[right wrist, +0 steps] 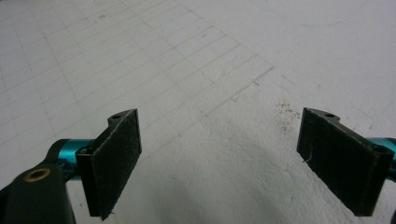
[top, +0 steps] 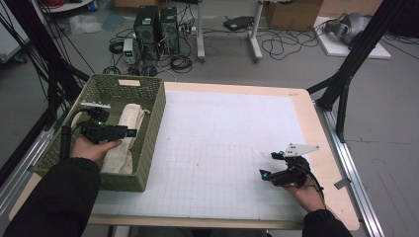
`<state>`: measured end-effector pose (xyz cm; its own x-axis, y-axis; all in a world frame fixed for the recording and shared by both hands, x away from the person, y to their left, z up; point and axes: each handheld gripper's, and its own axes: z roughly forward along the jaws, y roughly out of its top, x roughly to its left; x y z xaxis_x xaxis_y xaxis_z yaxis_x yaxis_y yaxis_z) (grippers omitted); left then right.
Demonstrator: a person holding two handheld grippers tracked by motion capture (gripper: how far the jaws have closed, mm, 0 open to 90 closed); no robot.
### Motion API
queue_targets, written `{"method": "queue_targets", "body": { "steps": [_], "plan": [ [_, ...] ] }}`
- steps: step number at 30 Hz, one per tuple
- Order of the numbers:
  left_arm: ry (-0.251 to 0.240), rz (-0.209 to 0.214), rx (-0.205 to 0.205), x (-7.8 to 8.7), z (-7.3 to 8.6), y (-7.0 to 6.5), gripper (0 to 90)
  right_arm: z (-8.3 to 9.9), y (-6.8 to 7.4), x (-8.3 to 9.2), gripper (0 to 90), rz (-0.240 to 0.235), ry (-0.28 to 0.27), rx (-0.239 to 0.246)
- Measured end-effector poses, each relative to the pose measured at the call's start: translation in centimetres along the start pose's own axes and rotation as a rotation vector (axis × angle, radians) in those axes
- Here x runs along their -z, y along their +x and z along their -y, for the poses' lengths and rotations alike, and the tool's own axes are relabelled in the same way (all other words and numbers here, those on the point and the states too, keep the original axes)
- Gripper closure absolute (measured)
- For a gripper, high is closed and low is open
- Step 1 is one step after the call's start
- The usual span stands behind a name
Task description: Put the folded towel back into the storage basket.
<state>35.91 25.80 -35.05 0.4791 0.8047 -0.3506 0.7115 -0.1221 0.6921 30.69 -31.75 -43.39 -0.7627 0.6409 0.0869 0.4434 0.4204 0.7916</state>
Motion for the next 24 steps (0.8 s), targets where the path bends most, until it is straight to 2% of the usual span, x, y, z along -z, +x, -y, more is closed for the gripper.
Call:
{"method": "queue_targets", "body": {
  "steps": [2,7,9,11,16,22,24],
  "plan": [
    [-0.020,0.002,0.022,0.1,-0.1,0.1,44.1,0.0,0.0,0.1,12.9,-0.002,-0.006,-0.003],
    [-0.087,0.047,0.114,0.0,-0.2,0.3,43.1,-0.1,0.0,0.1,12.7,-0.003,-0.017,0.000],
    [-0.114,0.049,0.146,-0.1,-0.3,0.3,43.1,-0.1,0.0,0.1,12.7,-0.007,-0.016,-0.003],
    [-0.143,0.077,0.177,-0.2,-0.4,0.4,43.2,-0.1,0.0,0.1,12.7,-0.008,-0.016,-0.004],
    [-0.194,0.114,0.223,-0.1,-0.5,0.3,44.0,-0.1,-0.1,0.1,12.7,-0.009,-0.022,-0.007],
    [-0.252,0.169,0.231,-0.3,-0.6,-0.3,44.7,-0.2,-0.2,0.1,12.7,-0.007,-0.025,0.003],
    [-0.257,0.187,0.213,-0.4,-0.8,-0.8,44.9,-0.2,-0.2,0.1,12.7,-0.008,-0.024,0.002]
  ]
}}
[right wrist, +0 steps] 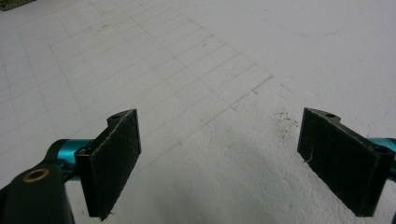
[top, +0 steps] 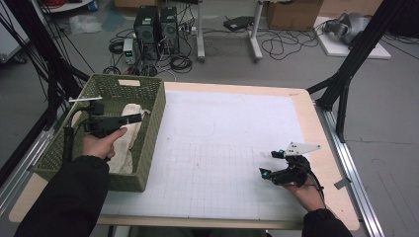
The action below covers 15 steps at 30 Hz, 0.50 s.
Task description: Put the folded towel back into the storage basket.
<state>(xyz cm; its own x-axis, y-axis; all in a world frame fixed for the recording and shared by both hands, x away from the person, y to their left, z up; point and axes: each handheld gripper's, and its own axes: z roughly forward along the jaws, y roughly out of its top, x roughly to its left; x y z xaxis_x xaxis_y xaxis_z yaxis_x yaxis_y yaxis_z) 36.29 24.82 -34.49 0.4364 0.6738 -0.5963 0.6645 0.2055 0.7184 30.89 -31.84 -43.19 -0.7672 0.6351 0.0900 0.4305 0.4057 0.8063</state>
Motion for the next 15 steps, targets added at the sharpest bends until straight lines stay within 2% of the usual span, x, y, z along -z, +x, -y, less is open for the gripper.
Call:
{"method": "queue_targets", "body": {
  "steps": [2,5,7,15],
  "plan": [
    [0.002,0.010,-0.020,-0.3,0.0,-0.6,45.6,0.0,0.0,0.0,12.7,0.000,0.000,-0.001],
    [-0.012,0.029,-0.023,-0.8,0.0,-1.3,46.1,0.0,0.0,0.0,12.7,-0.001,-0.001,-0.003],
    [-0.017,0.028,-0.033,-1.0,0.0,-1.7,46.1,0.0,0.0,0.0,12.7,0.000,-0.001,-0.004],
    [-0.037,0.040,-0.028,-2.3,0.2,-3.4,44.8,0.0,-0.1,0.0,12.6,-0.001,0.000,-0.004]
  ]
}}
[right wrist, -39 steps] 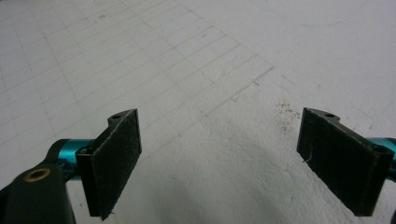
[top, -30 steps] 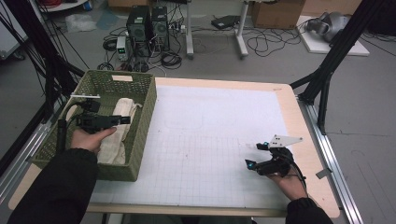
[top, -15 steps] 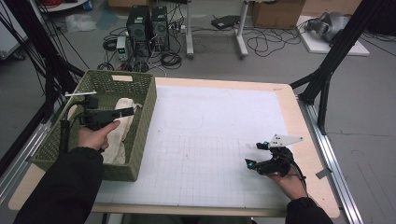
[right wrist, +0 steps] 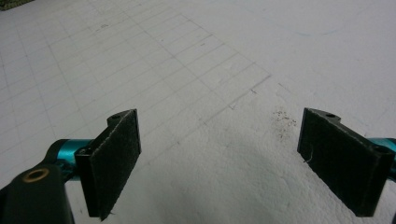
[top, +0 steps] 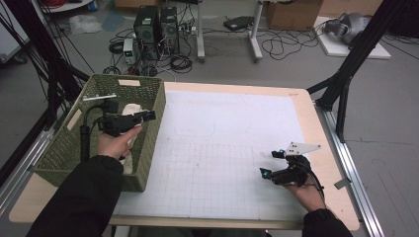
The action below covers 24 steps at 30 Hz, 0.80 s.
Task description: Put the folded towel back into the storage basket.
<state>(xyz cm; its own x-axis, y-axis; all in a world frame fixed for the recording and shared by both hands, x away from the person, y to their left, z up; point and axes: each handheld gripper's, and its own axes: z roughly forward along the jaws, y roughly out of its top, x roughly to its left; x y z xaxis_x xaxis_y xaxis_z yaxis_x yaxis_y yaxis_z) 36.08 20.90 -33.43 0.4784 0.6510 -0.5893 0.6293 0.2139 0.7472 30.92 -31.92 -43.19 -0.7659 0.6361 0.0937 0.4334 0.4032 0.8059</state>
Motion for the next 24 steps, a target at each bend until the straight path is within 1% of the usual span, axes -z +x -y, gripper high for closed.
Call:
{"method": "queue_targets", "body": {
  "steps": [2,3,5,7,8,10,12,21,24],
  "plan": [
    [-0.004,-0.005,-0.005,-0.3,0.0,-0.3,44.7,0.0,0.0,0.0,12.6,0.001,-0.001,0.001],
    [-0.006,-0.003,0.000,-0.4,0.1,-0.5,44.5,0.0,0.0,0.0,12.6,0.001,-0.001,-0.001],
    [-0.002,0.002,-0.002,-0.7,0.1,-0.7,44.2,0.0,0.0,0.0,12.6,0.000,-0.001,0.000],
    [0.003,0.011,0.002,-1.0,0.2,-0.9,43.9,0.0,0.0,0.0,12.6,-0.001,0.002,0.000],
    [0.004,0.023,0.009,-1.1,0.2,-1.1,43.6,0.0,0.0,0.0,12.6,-0.003,0.004,0.001],
    [0.011,0.020,-0.003,-1.4,0.2,-1.4,43.6,0.0,0.0,0.0,12.6,-0.002,0.004,0.005],
    [0.017,0.028,0.000,-1.7,0.3,-1.7,43.7,-0.1,0.0,0.0,12.6,-0.003,0.005,0.004],
    [0.040,0.035,0.010,-2.5,0.5,-2.3,42.9,-0.2,0.0,0.0,12.5,-0.004,-0.001,0.009],
    [0.049,0.032,0.007,-3.1,0.7,-2.9,42.8,-0.2,0.0,-0.1,12.4,-0.007,-0.002,0.011]
  ]
}}
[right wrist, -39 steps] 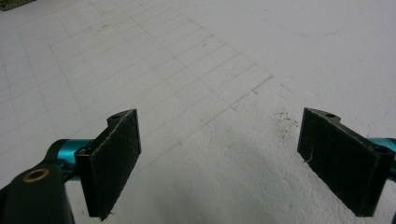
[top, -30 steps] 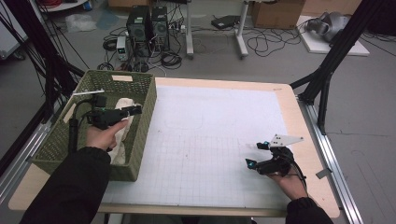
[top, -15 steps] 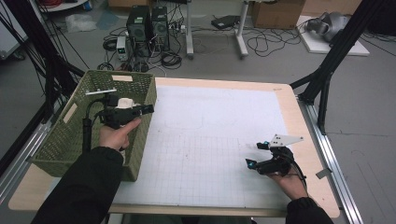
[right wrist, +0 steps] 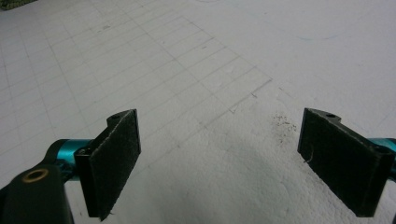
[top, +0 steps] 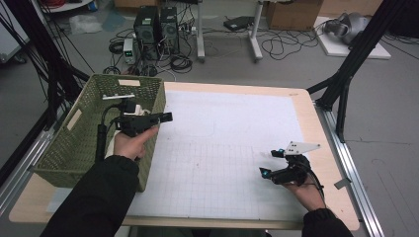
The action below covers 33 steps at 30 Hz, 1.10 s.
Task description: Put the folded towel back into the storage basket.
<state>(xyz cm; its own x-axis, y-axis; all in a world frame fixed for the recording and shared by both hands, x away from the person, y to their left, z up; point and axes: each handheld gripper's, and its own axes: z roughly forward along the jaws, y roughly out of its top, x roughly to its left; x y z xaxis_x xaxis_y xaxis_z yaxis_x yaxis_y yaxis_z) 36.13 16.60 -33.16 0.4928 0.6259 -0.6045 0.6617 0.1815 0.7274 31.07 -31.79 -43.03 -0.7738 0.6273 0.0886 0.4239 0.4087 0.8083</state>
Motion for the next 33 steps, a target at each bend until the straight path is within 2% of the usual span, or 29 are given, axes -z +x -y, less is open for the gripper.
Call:
{"method": "queue_targets", "body": {
  "steps": [7,24,33],
  "plan": [
    [0.017,0.006,-0.017,-1.4,0.6,-1.2,42.4,-0.1,-0.1,0.1,12.5,0.000,-0.006,0.004],
    [0.043,-0.020,-0.079,-3.9,2.0,-3.2,40.4,-0.1,-0.2,0.3,12.4,0.001,-0.027,-0.003],
    [0.047,-0.054,-0.114,-4.6,2.9,-4.1,40.0,-0.3,-0.1,0.3,12.4,0.002,-0.028,0.000]
  ]
}}
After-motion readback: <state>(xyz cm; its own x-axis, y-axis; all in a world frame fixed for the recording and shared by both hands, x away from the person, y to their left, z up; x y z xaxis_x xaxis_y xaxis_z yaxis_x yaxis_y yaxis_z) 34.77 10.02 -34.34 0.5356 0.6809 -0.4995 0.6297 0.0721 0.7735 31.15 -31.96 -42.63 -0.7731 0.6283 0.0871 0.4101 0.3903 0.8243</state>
